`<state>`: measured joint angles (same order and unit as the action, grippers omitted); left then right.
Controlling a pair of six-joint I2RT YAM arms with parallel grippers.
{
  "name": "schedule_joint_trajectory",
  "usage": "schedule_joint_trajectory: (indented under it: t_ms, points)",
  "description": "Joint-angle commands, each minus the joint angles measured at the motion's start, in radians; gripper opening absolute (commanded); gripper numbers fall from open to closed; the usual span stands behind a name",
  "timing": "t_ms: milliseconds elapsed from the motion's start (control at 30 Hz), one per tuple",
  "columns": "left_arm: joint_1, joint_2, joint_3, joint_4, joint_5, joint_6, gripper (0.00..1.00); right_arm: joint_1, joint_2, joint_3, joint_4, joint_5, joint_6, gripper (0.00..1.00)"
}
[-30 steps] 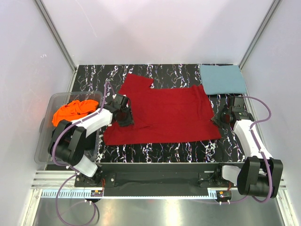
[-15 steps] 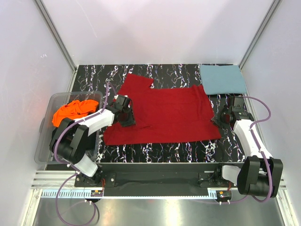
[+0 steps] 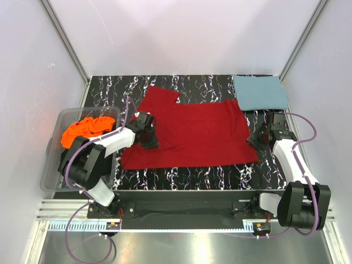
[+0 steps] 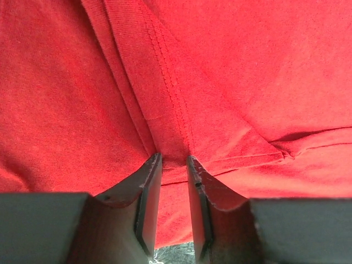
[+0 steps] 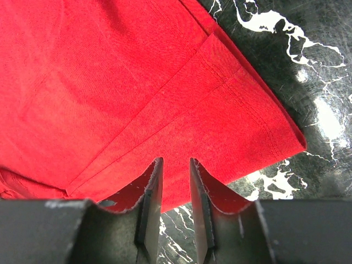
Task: Fold and stack the t-shirts
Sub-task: Fold the tshirt
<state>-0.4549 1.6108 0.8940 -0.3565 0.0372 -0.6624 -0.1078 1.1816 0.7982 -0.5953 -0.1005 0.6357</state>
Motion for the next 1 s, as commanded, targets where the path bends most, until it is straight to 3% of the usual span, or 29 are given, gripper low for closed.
schedule_joint_trajectory:
  t_ms: [0,200,633,967]
  points:
    - [-0.007,0.008,0.013,0.033,-0.026,-0.003,0.28,-0.003,0.006,0.009,0.012,-0.021,-0.004,0.33]
    - [-0.013,0.003,0.039,0.031,-0.019,0.010,0.00,-0.003,0.001,0.006,0.014,-0.022,-0.001,0.33]
    - [-0.025,-0.006,0.137,0.031,-0.023,0.092,0.00,-0.003,0.000,0.013,0.015,-0.031,0.004,0.33]
    - [-0.030,0.095,0.261,0.062,0.004,0.193,0.00,-0.003,0.001,0.013,0.017,-0.031,0.001,0.33]
